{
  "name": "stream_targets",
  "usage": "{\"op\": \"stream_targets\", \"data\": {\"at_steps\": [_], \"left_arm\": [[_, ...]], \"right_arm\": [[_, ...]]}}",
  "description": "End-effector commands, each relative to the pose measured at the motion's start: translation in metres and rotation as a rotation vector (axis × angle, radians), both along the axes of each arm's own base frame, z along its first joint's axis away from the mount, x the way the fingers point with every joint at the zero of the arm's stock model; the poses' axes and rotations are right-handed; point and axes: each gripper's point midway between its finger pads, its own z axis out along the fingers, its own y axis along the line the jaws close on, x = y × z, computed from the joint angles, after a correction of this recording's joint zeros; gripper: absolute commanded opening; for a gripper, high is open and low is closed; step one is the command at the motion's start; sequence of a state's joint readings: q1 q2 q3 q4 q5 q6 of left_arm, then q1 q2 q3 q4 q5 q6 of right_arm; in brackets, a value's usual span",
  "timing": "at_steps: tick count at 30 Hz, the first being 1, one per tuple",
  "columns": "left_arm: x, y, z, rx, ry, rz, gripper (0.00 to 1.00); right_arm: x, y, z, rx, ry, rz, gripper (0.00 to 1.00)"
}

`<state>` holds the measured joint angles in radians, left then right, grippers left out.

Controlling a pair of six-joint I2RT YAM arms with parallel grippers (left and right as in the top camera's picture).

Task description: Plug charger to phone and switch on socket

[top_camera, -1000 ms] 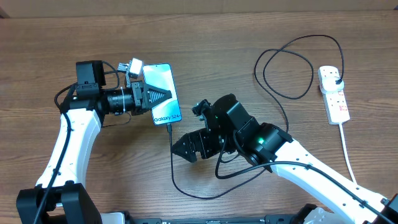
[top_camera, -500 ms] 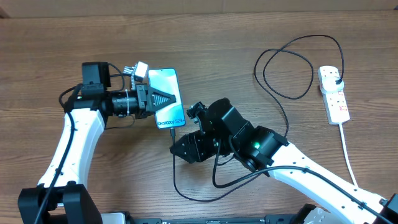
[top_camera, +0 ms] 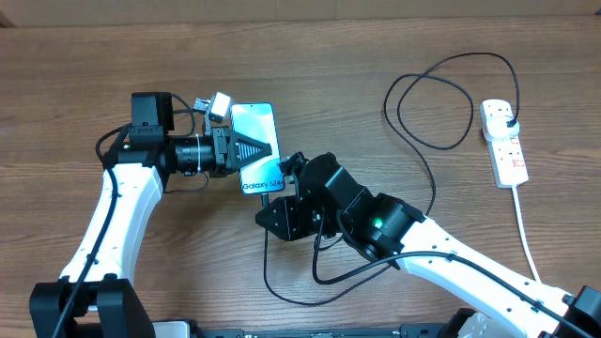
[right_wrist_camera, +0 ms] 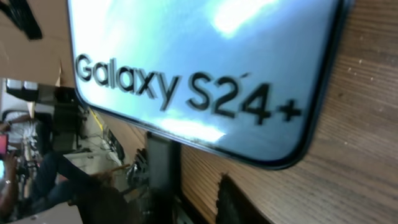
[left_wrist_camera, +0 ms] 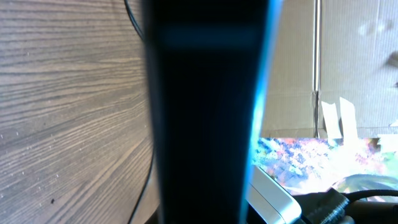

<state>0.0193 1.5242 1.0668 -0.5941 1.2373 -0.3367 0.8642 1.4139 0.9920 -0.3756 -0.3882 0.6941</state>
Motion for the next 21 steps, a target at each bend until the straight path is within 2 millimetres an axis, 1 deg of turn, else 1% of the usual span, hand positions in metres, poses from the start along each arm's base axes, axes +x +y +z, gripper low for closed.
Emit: {"op": "stream_targets", "data": {"at_steps": [1,3,4,13,21], "left_arm": [[-0.003,-0.002,0.013,-0.029,-0.041,-0.018,0.04],[-0.002,-0.002,0.013,-0.029,-0.047,-0.018,0.04],[-0.002,-0.002,0.014,-0.029,-0.049,-0.018,0.04],[-0.004,-0.003,0.016,-0.04,-0.065,-0.033,0.04],[-0.006,-0.004,0.019,-0.058,-0.062,-0.043,0.04]], "right_arm": [[0.003,0.003,0.006,0.009,-0.008,-0.014,0.17],[0.003,0.003,0.006,0.009,-0.008,-0.014,0.05],[0.004,0.003,0.006,0.01,-0.009,-0.015,0.04],[0.016,0.004,0.016,0.055,-0.02,-0.054,0.04],[0.029,-0.002,0.018,0.067,-0.026,-0.085,0.04]]}}
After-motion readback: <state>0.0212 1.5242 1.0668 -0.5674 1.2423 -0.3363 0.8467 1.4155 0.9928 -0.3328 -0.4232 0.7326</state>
